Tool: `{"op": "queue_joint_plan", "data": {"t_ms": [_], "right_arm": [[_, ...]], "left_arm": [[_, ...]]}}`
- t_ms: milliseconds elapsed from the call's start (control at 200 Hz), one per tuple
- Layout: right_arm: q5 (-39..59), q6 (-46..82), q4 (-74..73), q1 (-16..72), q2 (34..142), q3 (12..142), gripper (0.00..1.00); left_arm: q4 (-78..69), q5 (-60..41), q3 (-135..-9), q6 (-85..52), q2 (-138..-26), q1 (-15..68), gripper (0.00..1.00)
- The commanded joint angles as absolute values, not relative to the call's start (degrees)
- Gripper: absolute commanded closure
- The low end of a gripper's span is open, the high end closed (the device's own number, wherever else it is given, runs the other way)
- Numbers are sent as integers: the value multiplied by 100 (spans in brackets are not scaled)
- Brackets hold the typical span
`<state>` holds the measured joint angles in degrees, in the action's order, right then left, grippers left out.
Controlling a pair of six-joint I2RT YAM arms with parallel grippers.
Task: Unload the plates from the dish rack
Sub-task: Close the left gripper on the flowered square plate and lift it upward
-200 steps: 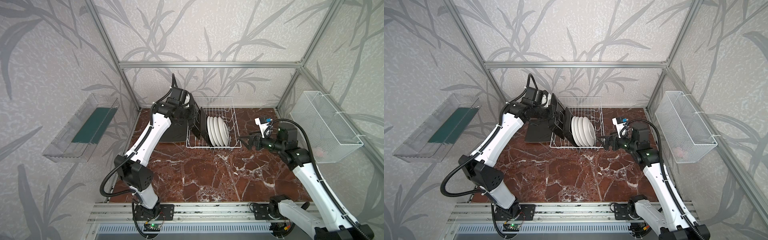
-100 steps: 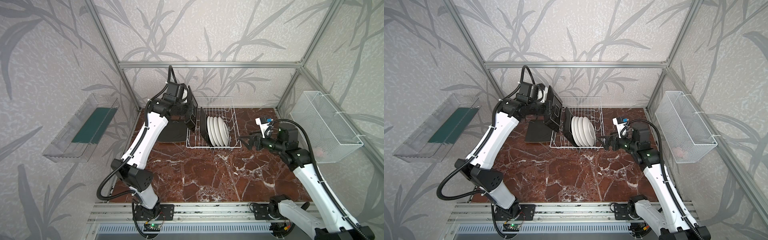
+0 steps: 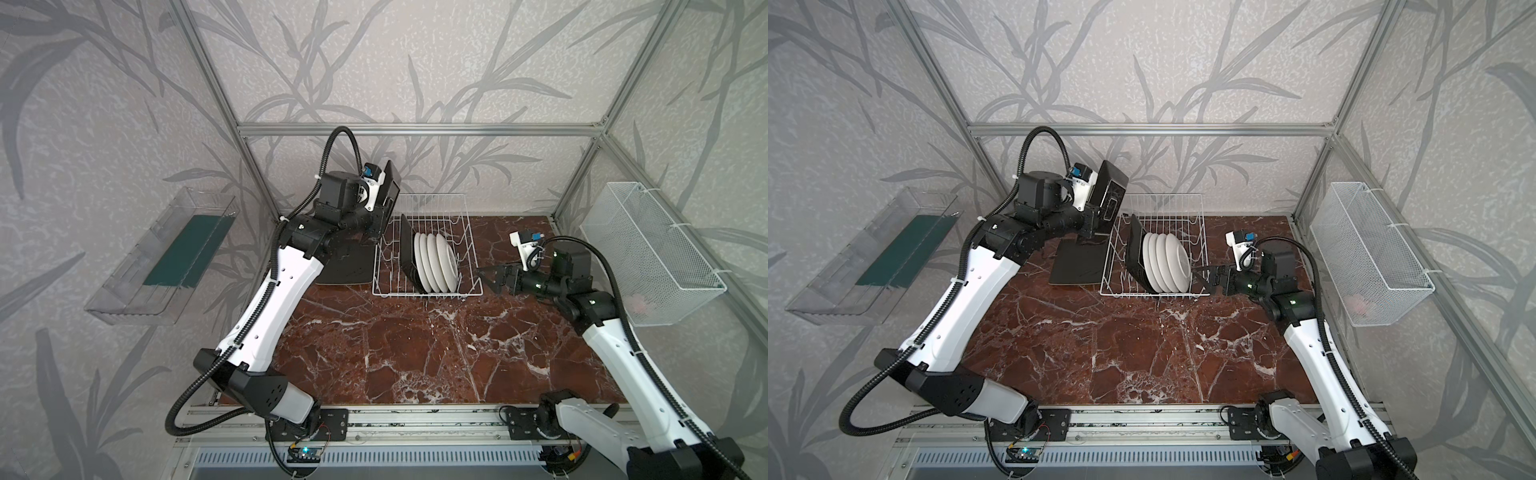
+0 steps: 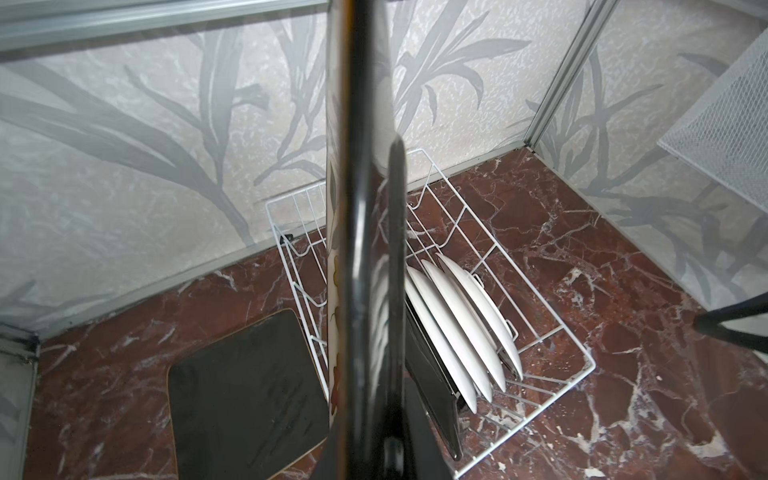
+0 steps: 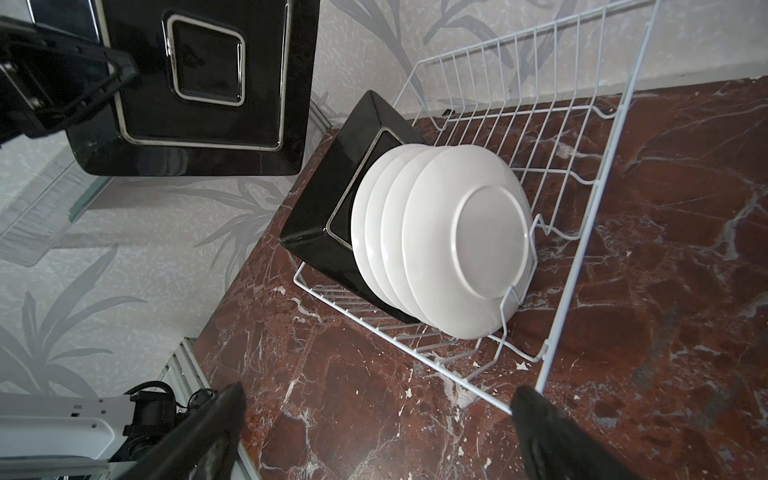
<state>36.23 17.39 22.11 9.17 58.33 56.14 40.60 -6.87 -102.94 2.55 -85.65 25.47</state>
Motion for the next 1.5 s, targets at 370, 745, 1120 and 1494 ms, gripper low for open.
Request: {"op": "queue_joint_plan", "data": {"t_ms": [370, 745, 1120, 1494], "right_arm": [[3427, 3691, 1378, 940, 6147, 6162, 1], [3374, 4646, 930, 940, 6685, 6603, 1], [3261, 5580, 704, 923, 7207, 7091, 0], [3535, 5918, 590, 1226, 7864, 7567, 6]], "left_arm": [[303, -83, -8351, 3792, -7508, 3295, 100], [-316, 198, -7903, 5143, -7562, 3555, 100], [-1061, -56, -7357, 6397, -7674, 3667, 100], [-1530, -323, -7057, 6723, -7833, 3683, 100]]}}
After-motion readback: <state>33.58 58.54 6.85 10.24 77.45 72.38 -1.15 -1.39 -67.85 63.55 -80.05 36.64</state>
